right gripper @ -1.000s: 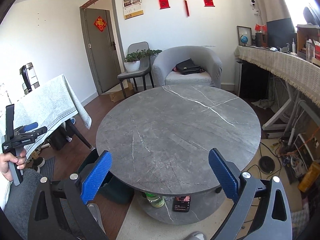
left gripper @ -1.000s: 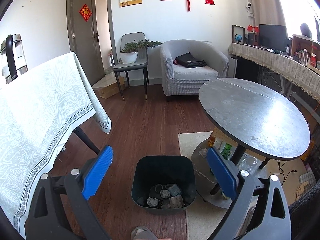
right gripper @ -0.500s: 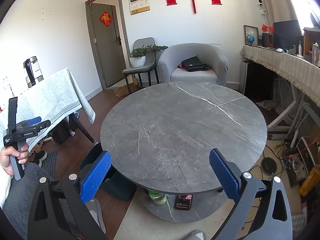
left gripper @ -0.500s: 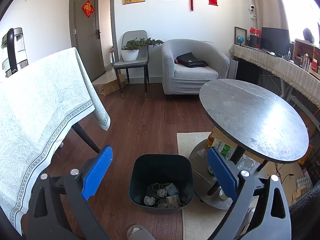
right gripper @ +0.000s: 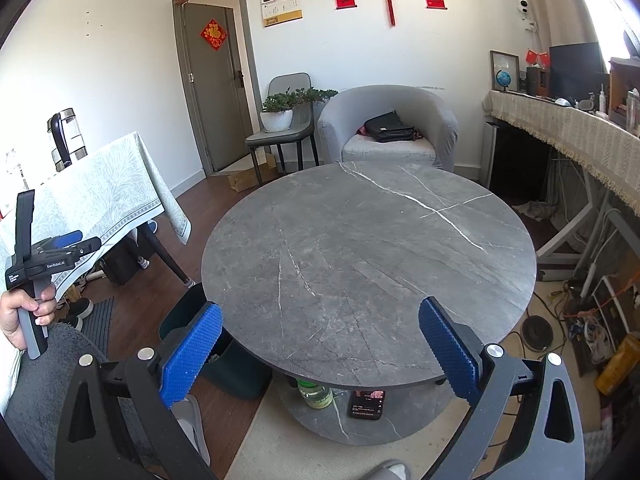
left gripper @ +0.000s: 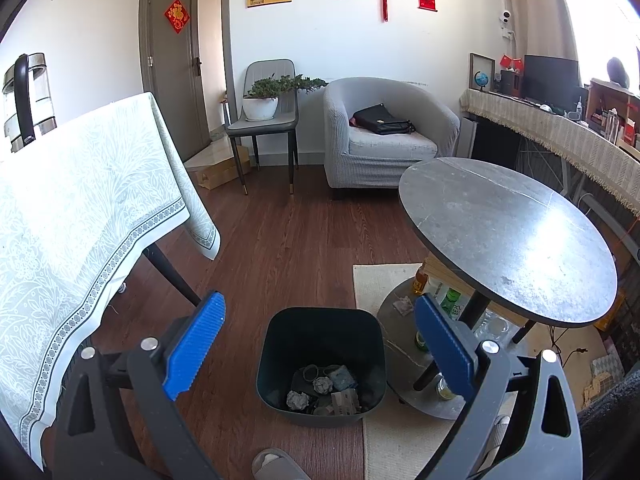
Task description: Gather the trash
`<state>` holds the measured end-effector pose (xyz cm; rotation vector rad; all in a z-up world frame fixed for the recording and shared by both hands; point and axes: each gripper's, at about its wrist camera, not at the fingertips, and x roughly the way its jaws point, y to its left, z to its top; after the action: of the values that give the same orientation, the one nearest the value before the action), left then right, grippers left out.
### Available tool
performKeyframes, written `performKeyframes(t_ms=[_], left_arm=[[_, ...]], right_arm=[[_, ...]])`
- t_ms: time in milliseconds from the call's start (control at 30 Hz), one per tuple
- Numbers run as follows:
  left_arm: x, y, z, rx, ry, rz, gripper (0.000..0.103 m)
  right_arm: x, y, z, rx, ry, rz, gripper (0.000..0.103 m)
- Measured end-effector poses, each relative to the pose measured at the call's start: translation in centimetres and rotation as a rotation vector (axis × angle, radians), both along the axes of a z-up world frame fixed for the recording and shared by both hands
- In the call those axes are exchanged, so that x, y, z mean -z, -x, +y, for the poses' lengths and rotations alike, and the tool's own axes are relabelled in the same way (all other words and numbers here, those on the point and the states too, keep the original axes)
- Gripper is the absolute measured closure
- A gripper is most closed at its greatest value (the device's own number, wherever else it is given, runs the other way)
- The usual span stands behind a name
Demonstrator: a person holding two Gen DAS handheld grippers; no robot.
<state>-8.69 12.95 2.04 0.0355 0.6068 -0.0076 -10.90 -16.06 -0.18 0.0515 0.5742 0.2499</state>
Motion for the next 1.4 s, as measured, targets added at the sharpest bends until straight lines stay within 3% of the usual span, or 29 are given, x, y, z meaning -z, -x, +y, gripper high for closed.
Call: performKeyframes(t_ms=[1400], left_arm=[[0.01, 0.0, -0.09, 0.0, -0.005, 0.0, 0.005]], right_arm=[[0.12, -0.18, 0.27, -0.012, 0.027, 0.009, 0.004]])
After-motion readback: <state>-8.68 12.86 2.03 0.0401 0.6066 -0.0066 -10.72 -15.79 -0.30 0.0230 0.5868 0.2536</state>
